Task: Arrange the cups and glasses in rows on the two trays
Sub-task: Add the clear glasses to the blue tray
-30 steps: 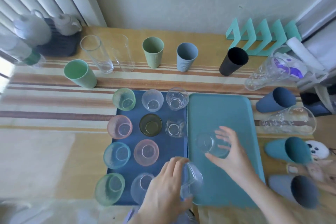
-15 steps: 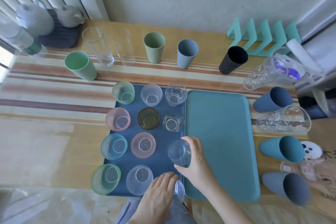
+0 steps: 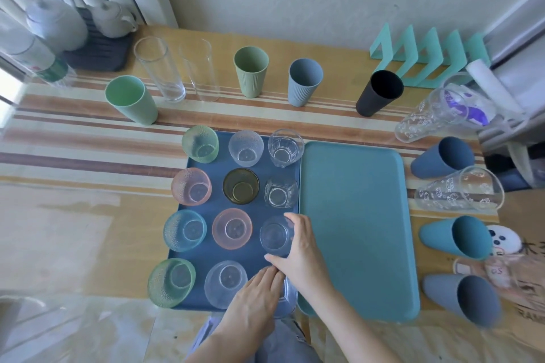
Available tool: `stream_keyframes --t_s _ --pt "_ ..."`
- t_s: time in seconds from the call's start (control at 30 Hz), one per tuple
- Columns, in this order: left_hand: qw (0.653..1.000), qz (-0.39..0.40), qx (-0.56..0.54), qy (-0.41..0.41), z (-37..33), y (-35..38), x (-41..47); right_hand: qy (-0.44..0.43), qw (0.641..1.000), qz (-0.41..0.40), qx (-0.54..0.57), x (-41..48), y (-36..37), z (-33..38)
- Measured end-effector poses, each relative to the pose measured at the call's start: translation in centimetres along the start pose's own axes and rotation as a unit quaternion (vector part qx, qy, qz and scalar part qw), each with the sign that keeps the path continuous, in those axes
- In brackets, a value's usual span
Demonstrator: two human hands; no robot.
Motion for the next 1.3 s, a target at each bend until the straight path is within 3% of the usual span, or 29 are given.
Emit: stream_keyframes --t_s 0.27,0.83,1.0,1.07,1.2,1.3 --pt "0.999 0.030 -0.012 -0.018 0.4 0.7 -0.3 -0.001 1.000 -0.009 0.010 0.0 0.3 0.1" --pt "0.999 -0.036 -0.017 0.002 0.0 -0.9 -0.7 0.023 0.996 0.009 0.082 -0.7 -0.3 -1.4" --pt "0.999 -0.012 -0.035 0.007 0.4 -1.1 -1.2 0.047 0.992 -0.007 0.118 -3.7 -2.4 -2.2" --pt "0.999 -0.034 -0.041 0.003 1.0 -2.3 -2.0 0.054 0.991 0.013 0.125 -5.6 -2.8 -2.6" --pt "0.980 -0.148 -0.127 -0.040 4.0 -7.1 -3.2 0.028 0.989 0.136 0.056 -9.1 -0.2 -3.3" --pt "0.966 -0.197 -0.132 -0.098 7.9 -9.3 -3.3 0.013 0.989 0.144 0.012 -9.8 1.7 -3.8"
Point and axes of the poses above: each hand's wrist, its own x-axis towards the middle knuckle, its own y-axis out of the palm, z = x × y, the point moved 9 cm from there along x, towards the middle knuckle, and after that the axes turned 6 degrees about x, right-handed, at the moved point
